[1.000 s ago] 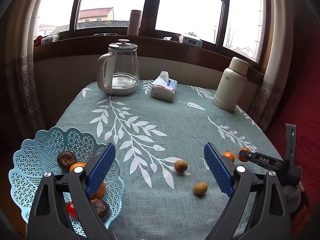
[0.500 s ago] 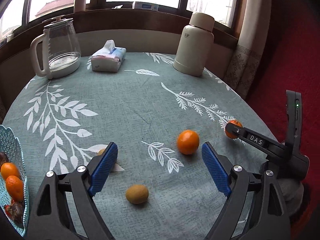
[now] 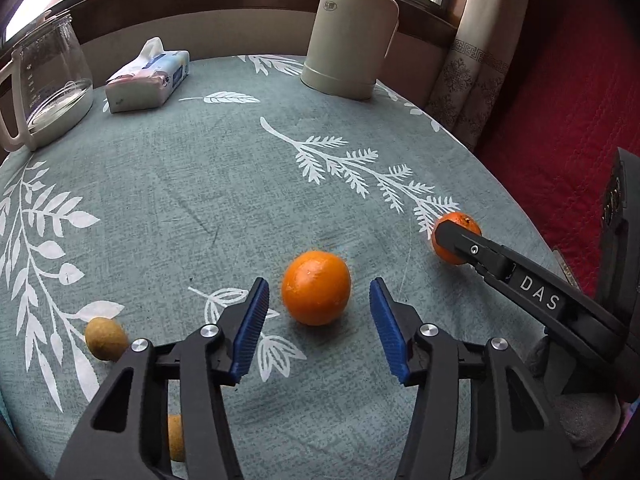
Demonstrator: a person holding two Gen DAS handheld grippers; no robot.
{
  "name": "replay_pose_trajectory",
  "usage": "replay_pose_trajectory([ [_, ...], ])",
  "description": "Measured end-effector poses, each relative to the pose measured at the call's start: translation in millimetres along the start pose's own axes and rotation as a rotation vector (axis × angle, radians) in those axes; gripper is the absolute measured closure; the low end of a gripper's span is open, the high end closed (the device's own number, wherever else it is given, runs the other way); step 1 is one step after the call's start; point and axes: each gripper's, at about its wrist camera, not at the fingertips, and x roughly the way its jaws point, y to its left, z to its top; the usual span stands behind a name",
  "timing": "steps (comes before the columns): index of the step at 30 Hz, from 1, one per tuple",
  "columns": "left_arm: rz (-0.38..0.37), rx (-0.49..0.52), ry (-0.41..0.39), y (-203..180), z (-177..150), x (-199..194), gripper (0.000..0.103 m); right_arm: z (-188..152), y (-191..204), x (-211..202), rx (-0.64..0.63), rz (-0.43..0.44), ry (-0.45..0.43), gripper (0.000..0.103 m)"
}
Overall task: Organize fruits
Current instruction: 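Close the left tool on the other orange while the right tool holds its orange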
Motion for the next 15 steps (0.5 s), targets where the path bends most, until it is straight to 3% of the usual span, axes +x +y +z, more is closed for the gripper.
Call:
replay_pose_trajectory([
  [1, -0.001, 0.003, 0.006, -1, 1, 2, 0.065, 0, 0, 0, -0.001, 0.000, 0.000, 0.065],
  [12, 0.018, -0.015, -0.039, 6, -3, -17, 0.067, -1, 1, -1, -0.003, 0.001, -0.008, 0.065],
  [15, 0.024, -0.031, -0.077, 13, -2, -34, 0.082, -2, 2, -2, -0.012, -0.002, -0.013, 0.065],
])
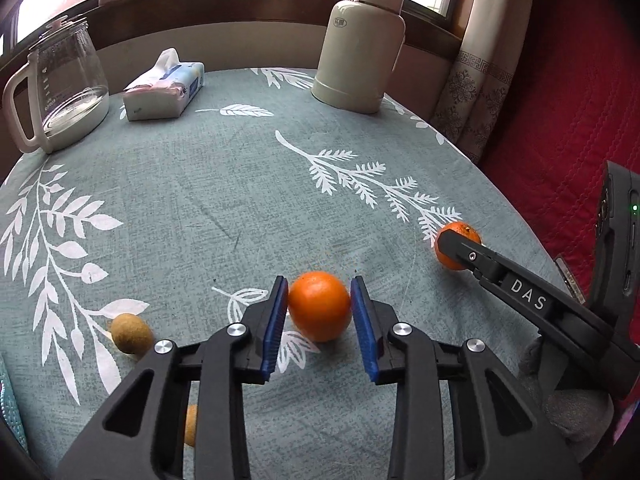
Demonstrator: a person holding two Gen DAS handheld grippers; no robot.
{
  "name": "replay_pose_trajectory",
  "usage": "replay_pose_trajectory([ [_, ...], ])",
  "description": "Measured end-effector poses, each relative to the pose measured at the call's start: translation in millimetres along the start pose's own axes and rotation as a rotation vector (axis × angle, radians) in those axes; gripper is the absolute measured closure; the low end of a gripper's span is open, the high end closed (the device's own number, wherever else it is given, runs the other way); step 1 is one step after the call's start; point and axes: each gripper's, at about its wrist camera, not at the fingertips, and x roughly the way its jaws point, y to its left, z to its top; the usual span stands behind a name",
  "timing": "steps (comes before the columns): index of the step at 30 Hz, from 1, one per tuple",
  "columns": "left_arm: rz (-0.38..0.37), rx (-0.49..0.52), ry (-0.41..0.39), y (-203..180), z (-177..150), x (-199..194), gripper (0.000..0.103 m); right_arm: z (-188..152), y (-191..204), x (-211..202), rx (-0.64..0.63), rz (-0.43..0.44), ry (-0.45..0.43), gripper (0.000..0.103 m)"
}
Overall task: Organize fruits
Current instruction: 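Close the left tool on the other orange while the right tool holds its orange, then carry the orange into the basket with the left tool while the right tool holds its orange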
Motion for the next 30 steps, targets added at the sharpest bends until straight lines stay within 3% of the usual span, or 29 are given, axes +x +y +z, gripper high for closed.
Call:
replay_pose_trajectory([
  [5, -0.002, -0.037, -0.060, 13, 4, -25, 0.083, -1, 1, -1, -0.004, -0.001, -0.003, 0.065],
  [9, -0.016, -0.060, -0.035, 15, 4, -17, 0.081, -1, 2, -1, -0.006, -0.005, -0.005, 0.065],
  [11, -0.041, -0.075, -0.009, 13, 2, -5, 0.061, -1, 1, -1, -0.002, -0.005, -0.005, 0.065],
  [17, -0.049, -0.038, 0.041, -5, -4, 26, 0.048, 0, -4, 0, 0.027, 0.001, -0.003, 0.065],
  [27, -0.053, 0.039, 0.084, -32, -8, 42, 0.047, 0, -7, -2, 0.045, 0.006, -0.009, 0.065],
  [30, -0.045, 0.074, 0.094, -40, -12, 46, 0.054, 1, -7, -2, 0.045, 0.007, -0.010, 0.065],
])
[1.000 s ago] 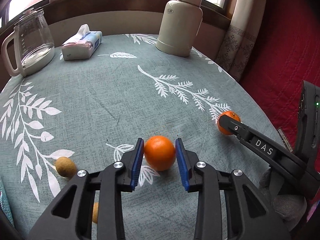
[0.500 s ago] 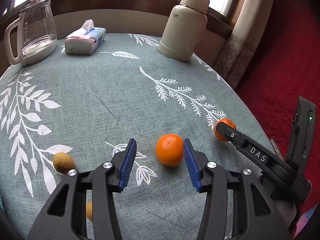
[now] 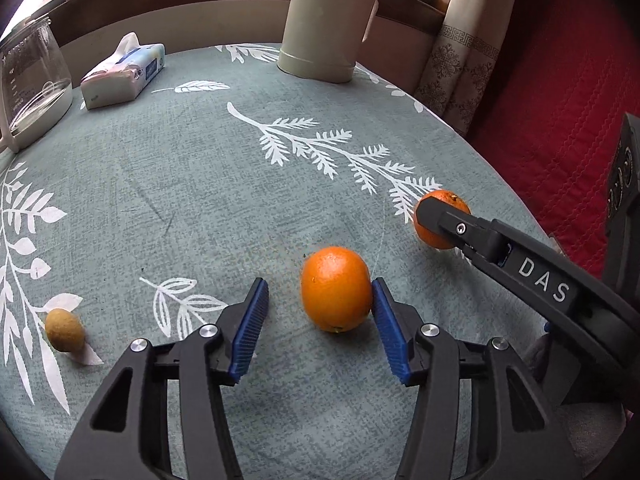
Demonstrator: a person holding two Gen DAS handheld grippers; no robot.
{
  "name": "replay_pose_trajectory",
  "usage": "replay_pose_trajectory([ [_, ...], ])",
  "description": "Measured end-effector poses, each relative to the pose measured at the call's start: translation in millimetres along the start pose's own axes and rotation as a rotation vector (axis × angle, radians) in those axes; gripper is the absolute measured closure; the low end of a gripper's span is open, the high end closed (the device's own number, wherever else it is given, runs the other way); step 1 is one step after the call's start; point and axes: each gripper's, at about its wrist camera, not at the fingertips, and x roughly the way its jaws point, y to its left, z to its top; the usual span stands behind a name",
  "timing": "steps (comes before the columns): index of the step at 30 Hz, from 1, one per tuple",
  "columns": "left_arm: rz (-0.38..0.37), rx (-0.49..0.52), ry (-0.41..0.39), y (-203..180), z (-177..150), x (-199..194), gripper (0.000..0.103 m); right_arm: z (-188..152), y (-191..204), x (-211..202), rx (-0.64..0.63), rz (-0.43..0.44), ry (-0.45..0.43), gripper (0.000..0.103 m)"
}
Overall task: Organize fruits
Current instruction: 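Carry the orange into the basket with the left tool while the right tool holds its orange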
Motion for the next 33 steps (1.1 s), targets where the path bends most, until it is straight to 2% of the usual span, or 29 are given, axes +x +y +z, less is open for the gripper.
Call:
replay_pose_trajectory([
  [2, -0.027, 0.009, -0.002, -3, 0, -1, 0.068, 0, 0, 0, 0.001, 0.001, 0.000, 0.065],
  [10, 0.017, 0.005, -0.047, 2, -4, -22, 0.068, 0, 0, -2, -0.001, 0.010, -0.005, 0.065],
  [17, 0.067, -0.038, -0.151, 24, -9, -71, 0.068, -2, 5, -4, -0.029, 0.022, -0.016, 0.065],
  [25, 0.158, -0.115, -0.278, 70, -30, -141, 0.068, -3, 8, -5, -0.050, 0.028, -0.019, 0.065],
  [33, 0.244, -0.229, -0.350, 123, -60, -194, 0.068, -5, 12, -4, -0.073, 0.022, -0.018, 0.065],
])
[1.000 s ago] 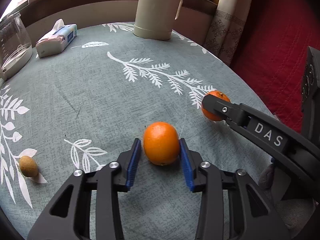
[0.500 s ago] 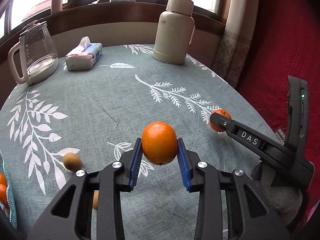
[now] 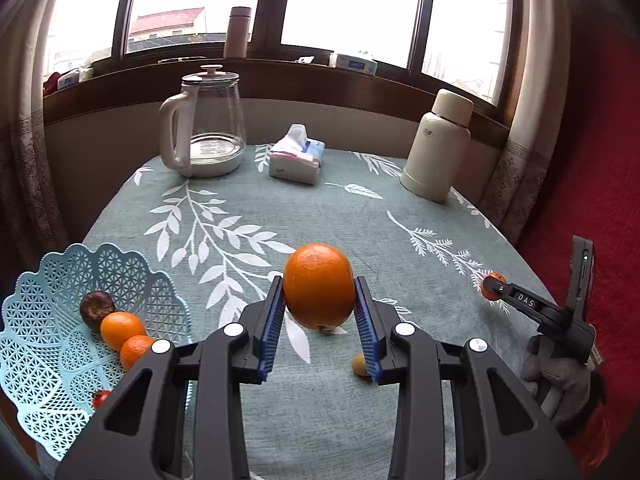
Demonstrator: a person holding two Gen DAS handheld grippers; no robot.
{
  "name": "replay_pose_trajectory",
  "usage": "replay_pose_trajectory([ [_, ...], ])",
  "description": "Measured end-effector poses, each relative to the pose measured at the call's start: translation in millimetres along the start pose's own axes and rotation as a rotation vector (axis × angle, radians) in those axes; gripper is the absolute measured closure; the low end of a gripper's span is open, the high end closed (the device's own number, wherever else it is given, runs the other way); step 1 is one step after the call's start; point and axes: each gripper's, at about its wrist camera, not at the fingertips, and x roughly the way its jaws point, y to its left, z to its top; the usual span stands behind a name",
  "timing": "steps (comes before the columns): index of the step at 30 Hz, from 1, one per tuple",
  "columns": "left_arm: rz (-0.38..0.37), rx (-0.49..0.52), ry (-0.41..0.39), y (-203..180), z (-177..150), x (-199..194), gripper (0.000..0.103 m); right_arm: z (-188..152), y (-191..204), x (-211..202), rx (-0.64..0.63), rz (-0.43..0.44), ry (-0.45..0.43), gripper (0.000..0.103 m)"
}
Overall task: Organize fruits
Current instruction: 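Carry the orange into the basket with the left tool while the right tool holds its orange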
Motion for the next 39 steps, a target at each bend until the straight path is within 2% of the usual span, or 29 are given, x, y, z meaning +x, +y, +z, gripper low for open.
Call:
replay_pose_trajectory([
  [11, 0.146, -0.083, -0.076, 73, -9, -52, 0.068, -1, 2, 1, -0.011, -0.010, 0.001, 0.065],
  [16, 0.212, -0.122, -0.087, 104, -21, -70, 0.068, -1, 2, 1, -0.016, -0.014, 0.003, 0.065],
  [23, 0.245, -0.186, -0.055, 136, -40, -67, 0.068, -2, 5, 2, -0.030, -0.026, 0.008, 0.065],
  [28, 0.242, -0.228, -0.030, 150, -49, -61, 0.068, -3, 9, 1, -0.013, 0.010, 0.038, 0.065],
  [31, 0.225, -0.276, -0.037, 159, -52, -62, 0.057, -5, 18, -2, -0.018, 0.040, 0.050, 0.065],
  [37, 0.245, -0.304, -0.096, 168, -51, -80, 0.046, -12, 54, -10, -0.058, 0.132, 0.077, 0.065],
  [39, 0.259, -0.300, -0.111, 169, -51, -85, 0.046, -14, 70, -15, -0.081, 0.170, 0.086, 0.065],
])
